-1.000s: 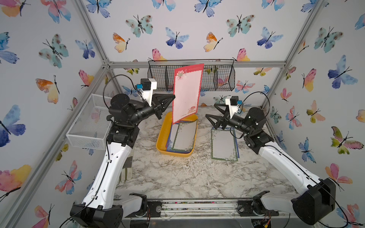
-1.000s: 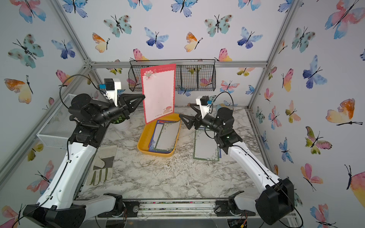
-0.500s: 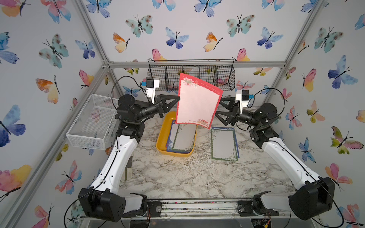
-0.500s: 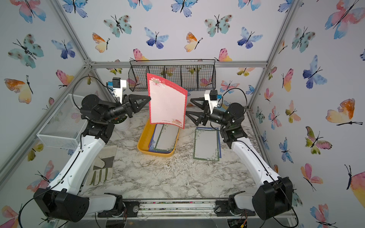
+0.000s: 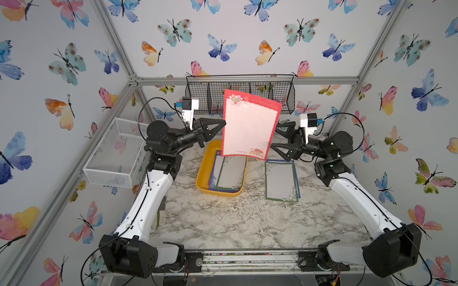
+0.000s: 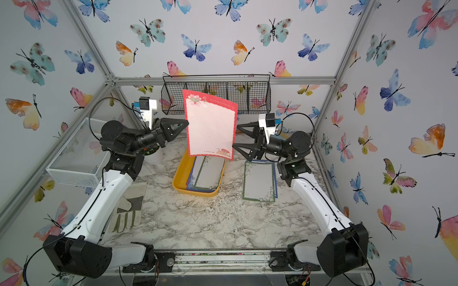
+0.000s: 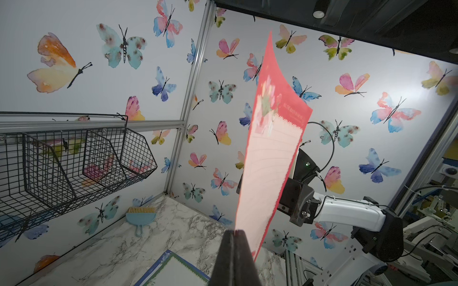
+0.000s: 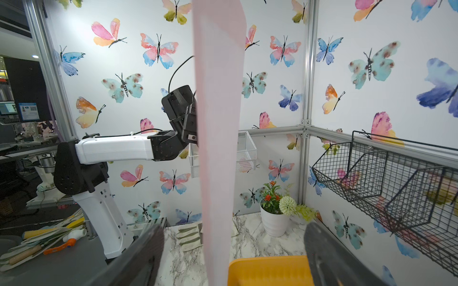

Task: Take out the stationery paper from the storage box
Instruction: Pick up the stationery paper from the storage box.

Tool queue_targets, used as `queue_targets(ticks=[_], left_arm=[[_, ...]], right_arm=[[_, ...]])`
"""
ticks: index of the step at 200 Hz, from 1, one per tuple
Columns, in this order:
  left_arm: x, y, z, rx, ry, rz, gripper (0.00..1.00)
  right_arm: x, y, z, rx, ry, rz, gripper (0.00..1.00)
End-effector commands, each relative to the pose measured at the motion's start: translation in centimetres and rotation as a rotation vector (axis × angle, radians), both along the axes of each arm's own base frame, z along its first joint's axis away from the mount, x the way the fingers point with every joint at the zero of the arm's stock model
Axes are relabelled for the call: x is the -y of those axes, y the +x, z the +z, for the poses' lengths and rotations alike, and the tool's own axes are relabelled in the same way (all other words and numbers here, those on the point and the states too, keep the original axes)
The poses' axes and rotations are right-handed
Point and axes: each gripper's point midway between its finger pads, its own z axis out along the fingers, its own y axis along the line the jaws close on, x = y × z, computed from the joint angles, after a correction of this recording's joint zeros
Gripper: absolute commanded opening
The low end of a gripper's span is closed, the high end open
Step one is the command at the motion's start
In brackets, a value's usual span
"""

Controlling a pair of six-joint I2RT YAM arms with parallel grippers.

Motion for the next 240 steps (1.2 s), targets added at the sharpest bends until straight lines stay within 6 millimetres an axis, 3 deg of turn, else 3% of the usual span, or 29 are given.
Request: queue_targets(ticks=[1,50,144,156,170,192,205,211,221,226,240], left_arm=[[0.2,-0.7,0.3,0.024,-0.002,-0.031,0.00],[0.3,-0.8,0.0,0.027,0.000,-0.044,0.00],[0.9,0.0,-1.4,-0.004,0.001,-0.070,0.00],[1.0,0.1,-1.6,-0.010,0.002,-0.071,0.00],[0.9,0.4,-2.0,-0.022,0.000,-0.063,0.00],[1.0,1.5,-3.2,-0.062,-0.001,-0.044,0.00],[1.1,2.4,-4.4,-0.103,-0.001,-0.026,0.00],[1.1,2.8,-5.1,-0.118,0.002,-0.021,0.09],[1.1,3.4,-6.2,-0.142,0.005,-0.006,0.42],[1.0,3.8,-6.7,-0.156,0.004,0.008,0.53],[0.9,4.9,-8.3,-0.190,0.016,0.054,0.74]], right_arm=[[-0.1,-0.2,0.1,0.010,0.013,0.027,0.90],[-0.3,0.8,0.1,-0.025,0.040,0.020,0.88],[-2.4,4.0,-2.1,-0.178,0.081,0.073,0.69],[-2.5,4.0,-2.4,-0.186,0.078,0.077,0.58],[-2.5,3.9,-2.5,-0.193,0.076,0.081,0.39],[-2.3,4.0,-3.1,-0.234,0.071,0.062,0.03],[-2.3,4.2,-3.9,-0.286,0.050,0.035,0.02],[-2.2,4.2,-4.3,-0.313,0.031,0.023,0.02],[-2.1,4.3,-5.6,-0.371,-0.013,-0.010,0.02],[-2.0,4.6,-6.5,-0.409,-0.040,-0.042,0.02],[-1.2,5.3,-9.6,-0.517,-0.139,-0.152,0.02]])
